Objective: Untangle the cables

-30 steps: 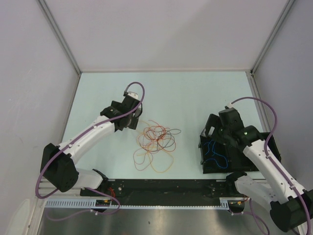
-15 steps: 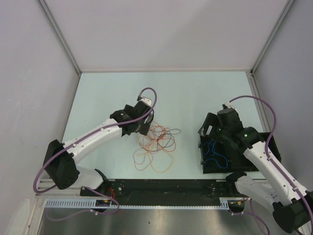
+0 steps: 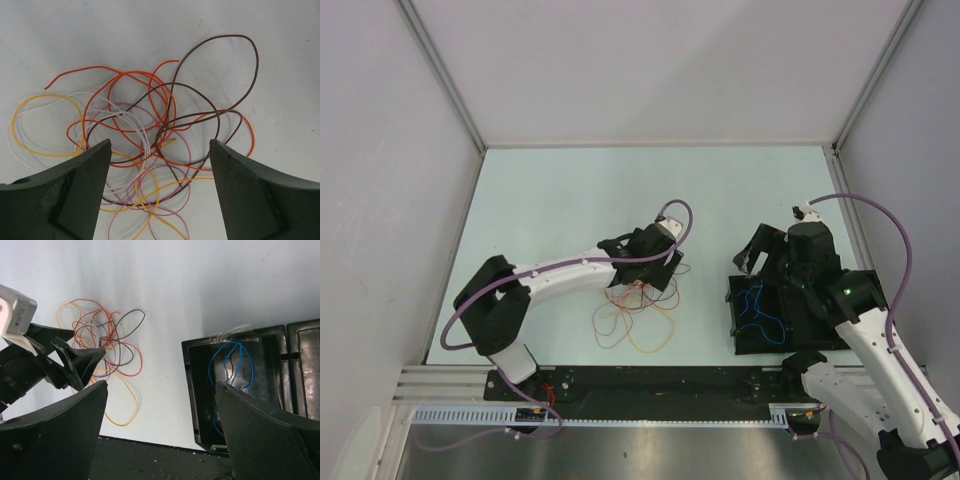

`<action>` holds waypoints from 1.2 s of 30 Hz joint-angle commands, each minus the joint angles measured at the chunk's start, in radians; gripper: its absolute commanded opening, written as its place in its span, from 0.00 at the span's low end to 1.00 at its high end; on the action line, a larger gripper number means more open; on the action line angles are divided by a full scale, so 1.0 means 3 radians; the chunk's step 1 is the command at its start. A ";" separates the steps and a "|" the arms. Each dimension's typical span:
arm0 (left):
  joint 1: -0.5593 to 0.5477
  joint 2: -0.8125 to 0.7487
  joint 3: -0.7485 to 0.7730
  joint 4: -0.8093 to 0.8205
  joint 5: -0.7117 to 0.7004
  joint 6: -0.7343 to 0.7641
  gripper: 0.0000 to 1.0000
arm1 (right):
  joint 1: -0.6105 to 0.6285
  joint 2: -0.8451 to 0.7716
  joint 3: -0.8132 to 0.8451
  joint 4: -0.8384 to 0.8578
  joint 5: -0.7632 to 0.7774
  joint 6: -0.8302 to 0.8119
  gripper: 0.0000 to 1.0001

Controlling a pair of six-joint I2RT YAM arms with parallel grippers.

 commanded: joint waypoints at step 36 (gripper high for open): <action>-0.0028 -0.0014 0.0150 0.0531 0.0025 0.0471 0.00 | -0.0145 -0.0084 0.0129 -0.0015 -0.0382 -0.0161 0.94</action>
